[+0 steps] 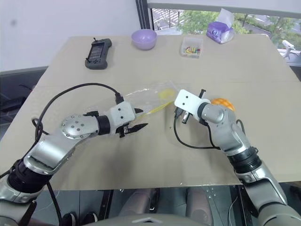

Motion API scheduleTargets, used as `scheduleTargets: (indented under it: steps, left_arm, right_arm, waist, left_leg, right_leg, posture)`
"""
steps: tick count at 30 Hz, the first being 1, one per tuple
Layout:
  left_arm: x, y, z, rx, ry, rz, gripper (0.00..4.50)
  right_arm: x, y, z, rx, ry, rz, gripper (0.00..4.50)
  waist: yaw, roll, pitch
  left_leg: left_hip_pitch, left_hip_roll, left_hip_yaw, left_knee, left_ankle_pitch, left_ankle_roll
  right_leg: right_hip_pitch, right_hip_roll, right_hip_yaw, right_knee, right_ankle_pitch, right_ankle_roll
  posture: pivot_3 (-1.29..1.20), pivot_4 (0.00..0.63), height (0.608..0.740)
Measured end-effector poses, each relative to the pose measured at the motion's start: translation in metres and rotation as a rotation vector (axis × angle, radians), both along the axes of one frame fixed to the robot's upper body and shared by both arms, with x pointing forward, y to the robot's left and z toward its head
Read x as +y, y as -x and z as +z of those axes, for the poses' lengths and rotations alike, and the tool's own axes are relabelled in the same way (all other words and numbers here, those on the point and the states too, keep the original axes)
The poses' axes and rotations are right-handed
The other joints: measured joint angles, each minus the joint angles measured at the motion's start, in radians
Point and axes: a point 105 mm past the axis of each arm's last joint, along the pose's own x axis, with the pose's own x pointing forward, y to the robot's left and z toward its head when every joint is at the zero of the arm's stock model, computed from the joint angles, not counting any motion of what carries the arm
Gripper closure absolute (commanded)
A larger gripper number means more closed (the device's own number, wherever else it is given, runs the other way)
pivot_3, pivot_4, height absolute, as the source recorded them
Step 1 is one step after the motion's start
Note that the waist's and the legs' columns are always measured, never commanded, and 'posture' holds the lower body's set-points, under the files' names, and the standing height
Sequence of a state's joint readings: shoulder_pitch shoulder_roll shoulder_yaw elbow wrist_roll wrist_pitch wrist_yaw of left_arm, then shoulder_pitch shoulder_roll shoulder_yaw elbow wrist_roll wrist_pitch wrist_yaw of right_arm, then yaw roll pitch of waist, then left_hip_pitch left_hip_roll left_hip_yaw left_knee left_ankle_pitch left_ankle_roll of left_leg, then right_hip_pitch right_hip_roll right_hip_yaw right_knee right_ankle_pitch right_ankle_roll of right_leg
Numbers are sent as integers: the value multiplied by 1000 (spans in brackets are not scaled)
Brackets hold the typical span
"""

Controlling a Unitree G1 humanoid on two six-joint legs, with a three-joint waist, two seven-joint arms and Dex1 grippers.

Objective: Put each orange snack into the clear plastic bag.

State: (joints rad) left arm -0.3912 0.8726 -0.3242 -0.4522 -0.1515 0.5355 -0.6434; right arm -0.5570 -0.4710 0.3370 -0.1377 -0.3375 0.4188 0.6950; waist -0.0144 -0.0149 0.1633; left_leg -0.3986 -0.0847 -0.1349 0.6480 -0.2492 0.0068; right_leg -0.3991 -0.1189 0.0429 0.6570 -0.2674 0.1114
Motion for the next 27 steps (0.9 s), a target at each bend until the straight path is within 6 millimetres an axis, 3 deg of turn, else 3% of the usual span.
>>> scheduleTargets:
  steps: [9, 18, 27]
  left_arm:
    - [2, -7, 3, -181, -21, 99, 1878]
    - [-12, 14, 7, -204, 21, 63, 1878]
    - [-8, 10, 9, -238, -6, 117, 1878]
  right_arm:
    - [-1, -1, -2, 15, -11, -24, 4500]
    - [10, -1, -4, 21, -46, -53, 4500]
    - [18, -2, -7, -40, 3, -116, 4500]
  waist:
    - [-1, 0, 0]
    - [-2, 0, 0]
    - [-2, 0, 0]
  left_leg:
    - [0, 0, 0, 0, 0, 0]
    - [-1, 0, 0, 0, 0, 0]
    - [-1, 0, 1, 1, 0, 0]
  right_leg:
    - [-1, 0, 0, 1, 0, 0]
    - [-2, 0, 0, 2, 0, 0]
    - [-3, 1, 1, 3, 0, 0]
  posture:
    - [0, 150, 740]
    - [0, 150, 740]
    - [0, 150, 740]
